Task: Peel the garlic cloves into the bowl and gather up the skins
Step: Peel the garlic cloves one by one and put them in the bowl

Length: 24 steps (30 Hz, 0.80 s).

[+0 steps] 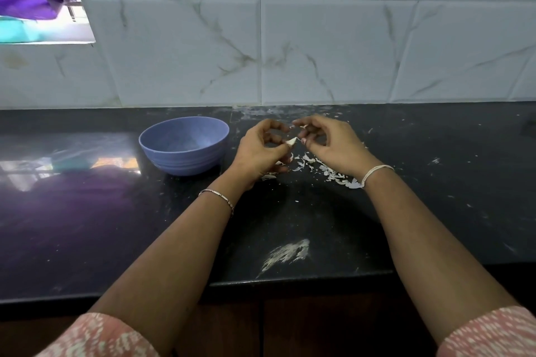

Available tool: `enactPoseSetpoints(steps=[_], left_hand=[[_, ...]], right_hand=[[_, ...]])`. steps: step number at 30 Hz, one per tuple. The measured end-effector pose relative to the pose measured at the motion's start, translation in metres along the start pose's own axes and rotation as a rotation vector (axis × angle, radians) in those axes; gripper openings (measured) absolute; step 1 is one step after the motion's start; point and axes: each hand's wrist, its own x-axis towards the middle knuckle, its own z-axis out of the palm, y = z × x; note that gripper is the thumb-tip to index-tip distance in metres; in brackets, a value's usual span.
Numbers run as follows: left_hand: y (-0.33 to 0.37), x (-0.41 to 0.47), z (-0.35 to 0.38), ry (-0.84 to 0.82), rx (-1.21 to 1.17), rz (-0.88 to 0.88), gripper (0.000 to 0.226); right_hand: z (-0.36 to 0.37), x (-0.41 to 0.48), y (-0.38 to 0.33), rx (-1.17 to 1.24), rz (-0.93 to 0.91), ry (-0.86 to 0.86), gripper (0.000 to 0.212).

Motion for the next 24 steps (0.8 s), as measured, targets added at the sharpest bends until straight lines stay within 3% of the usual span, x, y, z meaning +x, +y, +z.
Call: enactPoseSetpoints(steps=[7, 15, 24], left_hand=[[-0.004, 0.003, 0.001, 0.153, 0.259, 0.131, 0.011], [-0.003, 0.003, 0.002, 0.204, 0.257, 0.178, 0.012], [0.0, 0.001, 0.002, 0.177, 0.186, 0.202, 0.01]], right_hand=[[0.006, 0.0, -0.004, -0.204, -0.028, 0.016, 0.014], [0.012, 0.004, -0.006, -0.237, 0.011, 0.09, 0.016], [0.017, 0.007, -0.007, 0.049, 0.202, 0.13, 0.008]])
